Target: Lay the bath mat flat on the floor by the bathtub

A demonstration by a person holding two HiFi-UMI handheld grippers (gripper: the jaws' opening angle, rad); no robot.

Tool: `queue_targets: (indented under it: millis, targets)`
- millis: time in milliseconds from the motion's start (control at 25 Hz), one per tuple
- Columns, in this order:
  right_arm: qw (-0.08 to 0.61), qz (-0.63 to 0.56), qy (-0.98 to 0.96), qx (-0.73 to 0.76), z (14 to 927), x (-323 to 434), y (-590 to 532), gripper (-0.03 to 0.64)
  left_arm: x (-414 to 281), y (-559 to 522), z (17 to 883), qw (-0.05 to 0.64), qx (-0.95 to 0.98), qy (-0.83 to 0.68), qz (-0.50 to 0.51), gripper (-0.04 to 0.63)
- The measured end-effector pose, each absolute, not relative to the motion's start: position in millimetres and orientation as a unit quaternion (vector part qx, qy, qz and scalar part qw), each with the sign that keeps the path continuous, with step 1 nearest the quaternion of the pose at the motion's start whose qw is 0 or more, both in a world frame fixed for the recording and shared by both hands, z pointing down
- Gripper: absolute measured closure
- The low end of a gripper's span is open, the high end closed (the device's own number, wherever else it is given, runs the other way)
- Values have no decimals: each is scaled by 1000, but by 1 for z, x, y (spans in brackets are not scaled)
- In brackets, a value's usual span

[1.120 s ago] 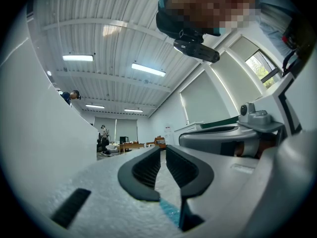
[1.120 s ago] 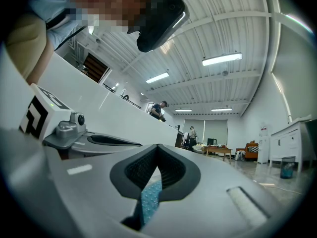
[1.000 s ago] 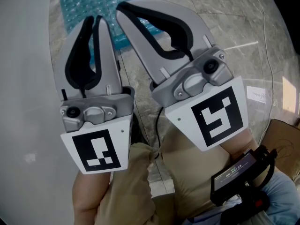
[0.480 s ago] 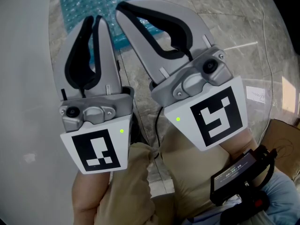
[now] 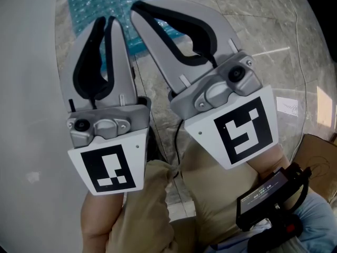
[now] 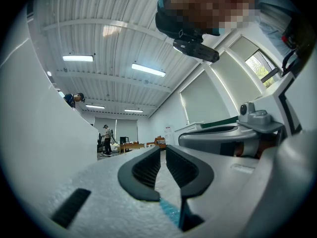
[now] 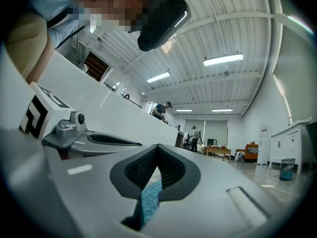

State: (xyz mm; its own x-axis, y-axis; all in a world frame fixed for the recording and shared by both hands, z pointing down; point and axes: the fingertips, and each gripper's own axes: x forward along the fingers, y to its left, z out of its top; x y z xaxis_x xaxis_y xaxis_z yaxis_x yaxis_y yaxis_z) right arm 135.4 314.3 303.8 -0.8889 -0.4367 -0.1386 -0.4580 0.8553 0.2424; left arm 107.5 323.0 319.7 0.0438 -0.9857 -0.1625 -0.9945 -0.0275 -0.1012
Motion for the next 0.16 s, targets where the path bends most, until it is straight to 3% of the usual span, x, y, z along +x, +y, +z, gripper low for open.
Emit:
queue_targets:
  millis: [160]
  targets:
    - [40,135,962,-233,304,135,314,609,108,323,320,93,-716,691,24,551]
